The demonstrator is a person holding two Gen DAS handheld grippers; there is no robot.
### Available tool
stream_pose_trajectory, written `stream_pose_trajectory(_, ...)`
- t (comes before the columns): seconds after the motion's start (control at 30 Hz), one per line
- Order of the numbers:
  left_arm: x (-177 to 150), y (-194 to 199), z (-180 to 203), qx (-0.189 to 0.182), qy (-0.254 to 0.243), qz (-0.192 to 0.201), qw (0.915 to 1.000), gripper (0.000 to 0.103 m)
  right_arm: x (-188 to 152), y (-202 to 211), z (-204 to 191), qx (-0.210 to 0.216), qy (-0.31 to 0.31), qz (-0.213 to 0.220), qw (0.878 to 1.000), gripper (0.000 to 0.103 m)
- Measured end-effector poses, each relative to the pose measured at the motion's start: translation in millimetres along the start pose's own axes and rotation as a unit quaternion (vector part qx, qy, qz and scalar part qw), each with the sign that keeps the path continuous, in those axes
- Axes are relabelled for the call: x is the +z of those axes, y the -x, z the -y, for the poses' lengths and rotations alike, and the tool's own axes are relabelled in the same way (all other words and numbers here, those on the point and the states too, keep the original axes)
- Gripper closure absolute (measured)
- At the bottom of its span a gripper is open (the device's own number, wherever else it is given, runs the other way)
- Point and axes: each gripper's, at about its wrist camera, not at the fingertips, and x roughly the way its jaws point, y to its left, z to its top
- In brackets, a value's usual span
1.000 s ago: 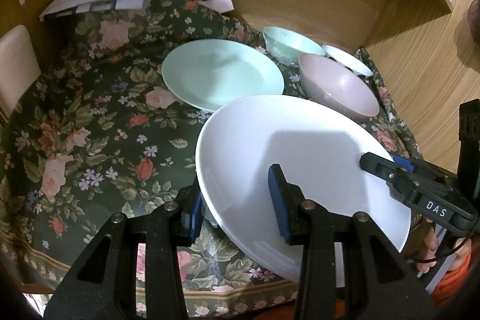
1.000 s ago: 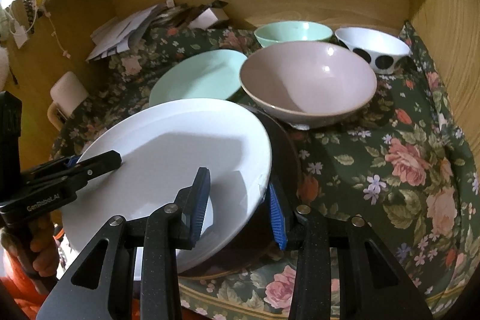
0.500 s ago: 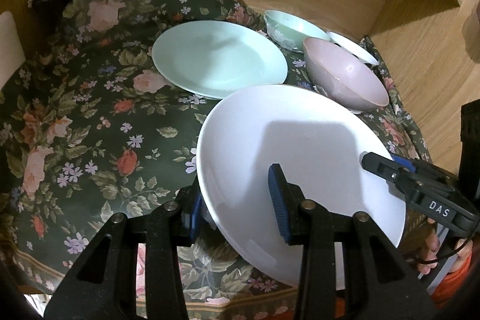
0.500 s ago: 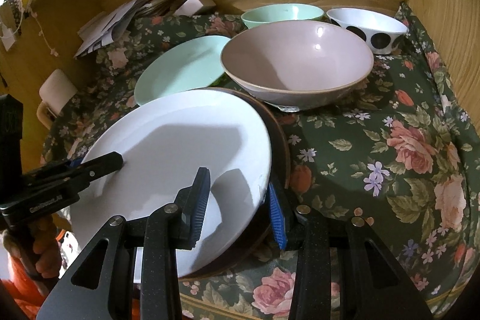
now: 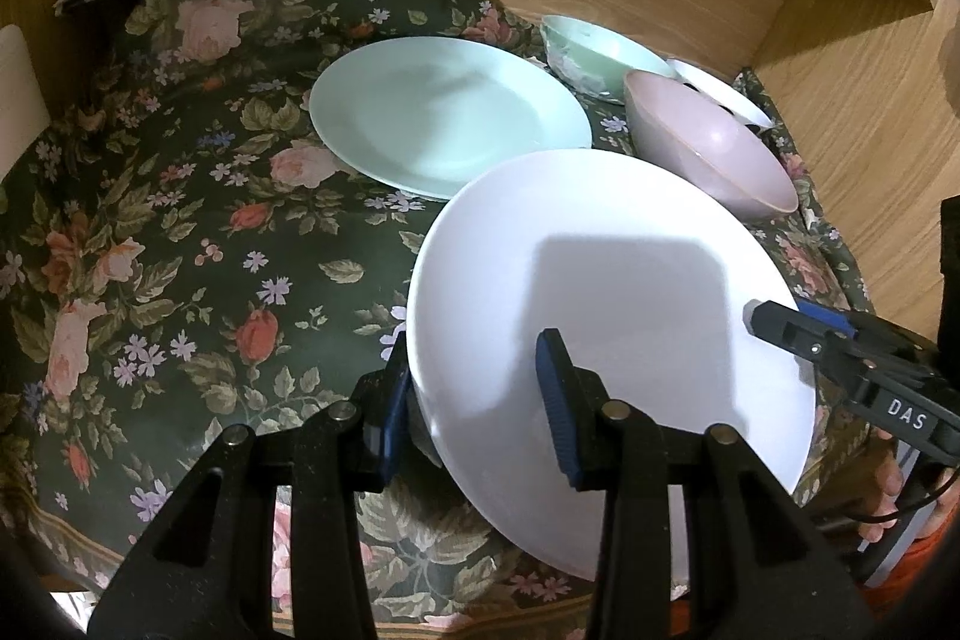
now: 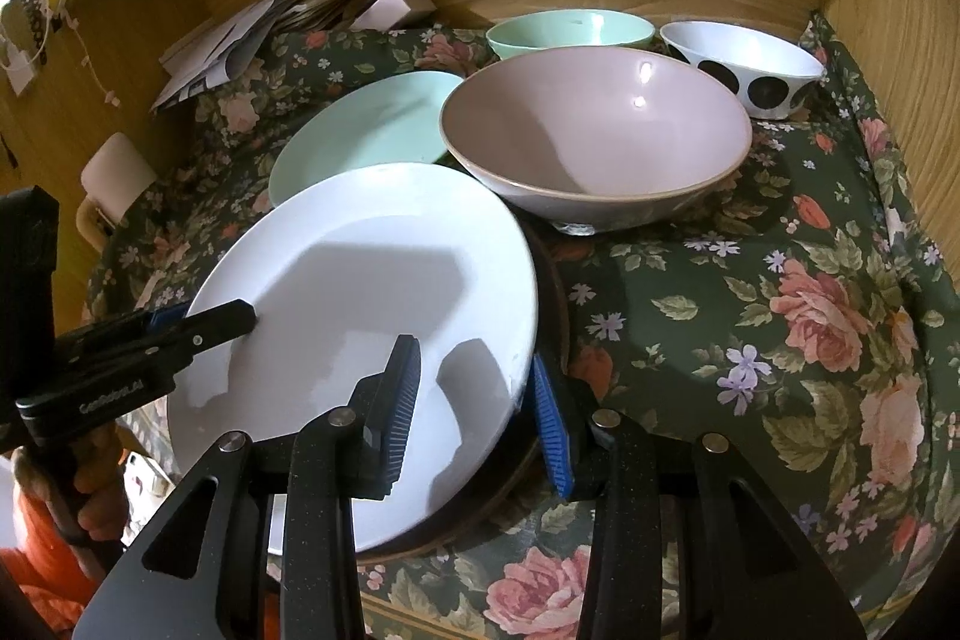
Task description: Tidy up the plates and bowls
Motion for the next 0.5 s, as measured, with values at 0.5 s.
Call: stream_pose_trajectory(0.5,16,18,3,0.021,-0.023,0.032,0.9990,0.064,24,32,2,-0.013,0.007,0.052,0.999,0.067)
